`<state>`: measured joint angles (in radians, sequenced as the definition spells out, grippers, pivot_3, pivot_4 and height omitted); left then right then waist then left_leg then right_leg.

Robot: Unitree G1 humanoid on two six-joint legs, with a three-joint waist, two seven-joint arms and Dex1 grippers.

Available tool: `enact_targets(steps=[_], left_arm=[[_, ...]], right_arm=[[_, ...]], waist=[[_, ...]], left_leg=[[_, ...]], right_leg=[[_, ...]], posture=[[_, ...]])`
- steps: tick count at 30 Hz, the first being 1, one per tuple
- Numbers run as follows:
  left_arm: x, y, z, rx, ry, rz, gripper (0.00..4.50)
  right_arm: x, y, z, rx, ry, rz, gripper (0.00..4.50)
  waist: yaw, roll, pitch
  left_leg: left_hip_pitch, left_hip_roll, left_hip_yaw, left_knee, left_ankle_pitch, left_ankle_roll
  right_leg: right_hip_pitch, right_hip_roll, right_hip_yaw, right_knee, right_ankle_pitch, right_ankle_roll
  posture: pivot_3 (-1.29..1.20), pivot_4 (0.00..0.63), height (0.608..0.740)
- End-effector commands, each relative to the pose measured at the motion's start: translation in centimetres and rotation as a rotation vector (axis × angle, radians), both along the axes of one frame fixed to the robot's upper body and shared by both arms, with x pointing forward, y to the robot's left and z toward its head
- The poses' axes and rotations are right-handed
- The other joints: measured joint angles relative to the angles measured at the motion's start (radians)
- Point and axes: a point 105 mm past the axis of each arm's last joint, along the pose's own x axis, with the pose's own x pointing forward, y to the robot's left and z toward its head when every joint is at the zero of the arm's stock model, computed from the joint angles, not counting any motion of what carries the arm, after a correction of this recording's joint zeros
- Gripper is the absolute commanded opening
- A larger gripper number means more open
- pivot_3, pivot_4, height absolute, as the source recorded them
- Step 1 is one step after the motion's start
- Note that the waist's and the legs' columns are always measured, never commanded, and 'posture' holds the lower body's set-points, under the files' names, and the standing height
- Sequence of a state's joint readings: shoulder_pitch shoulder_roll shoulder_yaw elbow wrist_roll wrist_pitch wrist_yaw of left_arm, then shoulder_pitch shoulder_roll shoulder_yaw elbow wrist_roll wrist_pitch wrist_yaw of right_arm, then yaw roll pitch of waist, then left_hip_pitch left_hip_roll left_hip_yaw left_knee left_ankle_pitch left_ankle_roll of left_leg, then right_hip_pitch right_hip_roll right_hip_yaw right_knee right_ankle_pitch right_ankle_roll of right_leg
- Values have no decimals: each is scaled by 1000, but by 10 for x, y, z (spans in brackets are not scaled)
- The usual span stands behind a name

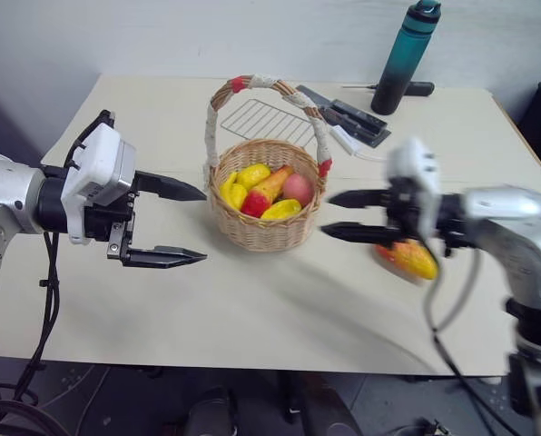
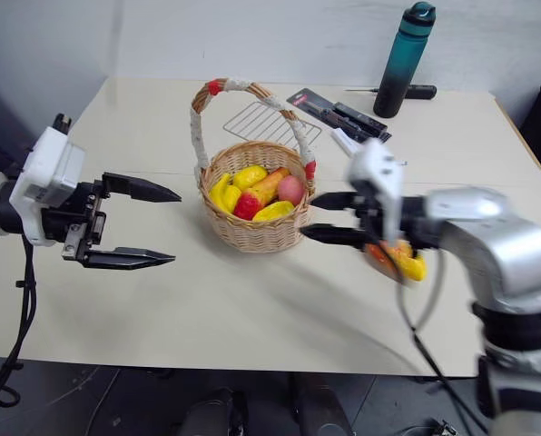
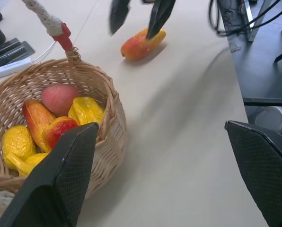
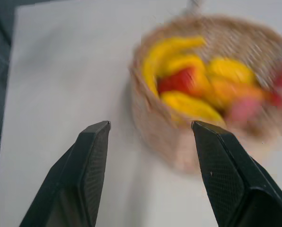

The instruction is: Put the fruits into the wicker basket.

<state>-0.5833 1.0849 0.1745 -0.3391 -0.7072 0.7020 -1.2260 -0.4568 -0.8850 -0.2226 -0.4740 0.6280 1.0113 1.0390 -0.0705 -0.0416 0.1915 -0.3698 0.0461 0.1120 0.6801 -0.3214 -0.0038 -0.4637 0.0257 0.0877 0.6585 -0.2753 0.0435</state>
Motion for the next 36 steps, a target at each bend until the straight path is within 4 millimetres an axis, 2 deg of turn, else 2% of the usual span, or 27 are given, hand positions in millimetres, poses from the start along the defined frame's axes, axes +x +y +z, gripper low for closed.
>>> enact_targets(steps=[1,3,4,9,14,20,24,27,30,31,34,36], left_arm=[[0,-2,8,-14,-32,-22,4500],[3,-4,8,-19,-35,-32,4500],[4,-5,8,-20,-35,-35,4500],[8,-7,5,-13,-41,-47,4500],[10,-9,5,-21,-51,-47,4500],[12,-12,10,-40,-75,-49,4500],[16,-8,9,-6,-104,-14,4500],[20,-4,9,1,-115,10,4500],[18,-3,11,-5,-113,5,4500],[16,-4,13,-13,-109,3,4500],[15,-4,16,-30,-104,3,4500],[14,-2,18,-31,-106,11,4500]], right_arm=[[-27,-27,-13,-101,24,-21,3680],[-33,-47,-29,-145,49,-95,4302],[-33,-54,-32,-146,49,-133,4457],[-14,-88,-44,-217,-4,-301,4457],[12,-90,-48,-176,-5,-344,4457],[47,-89,-67,-177,32,-412,4457],[54,-85,-86,-179,104,-386,4457],[61,-86,-88,-165,99,-404,3847],[58,-80,-83,-141,97,-364,2911],[52,-72,-76,-114,87,-308,2716],[31,-42,-53,-28,60,-119,2665],[16,-9,-33,25,38,21,2665]], waist=[[-8,0,0],[-9,0,0],[-14,-1,0],[-23,-1,1],[-23,-1,1],[-14,-1,1],[-13,-1,1],[-12,0,1],[-13,0,1],[-13,0,1],[-15,0,1],[-16,0,1]], left_leg=[[0,0,0,0,0,0],[0,0,0,0,0,0],[1,-1,-2,0,0,0],[4,-1,1,0,1,-1],[3,-1,1,0,1,-1],[2,-1,1,0,1,-1],[2,-1,2,0,0,0],[1,-1,2,0,0,0],[1,-2,2,1,0,0],[2,-1,2,1,0,0],[2,-1,2,0,0,0],[2,0,2,0,0,0]], right_leg=[[0,0,1,0,0,0],[0,1,1,0,-1,1],[2,2,1,0,-4,3],[4,2,5,1,-2,6],[3,2,5,1,-2,4],[1,2,5,1,-2,3],[1,2,5,1,-2,3],[1,2,5,1,-2,3],[1,1,5,1,-2,4],[1,1,5,1,-2,4],[0,2,5,2,-2,4],[1,2,5,3,-2,4]], posture=[[0,150,740],[0,150,740],[0,150,740],[0,150,740],[0,150,740],[0,150,740],[0,150,740],[0,150,740],[0,150,740],[0,150,740],[0,150,740],[0,150,740]])
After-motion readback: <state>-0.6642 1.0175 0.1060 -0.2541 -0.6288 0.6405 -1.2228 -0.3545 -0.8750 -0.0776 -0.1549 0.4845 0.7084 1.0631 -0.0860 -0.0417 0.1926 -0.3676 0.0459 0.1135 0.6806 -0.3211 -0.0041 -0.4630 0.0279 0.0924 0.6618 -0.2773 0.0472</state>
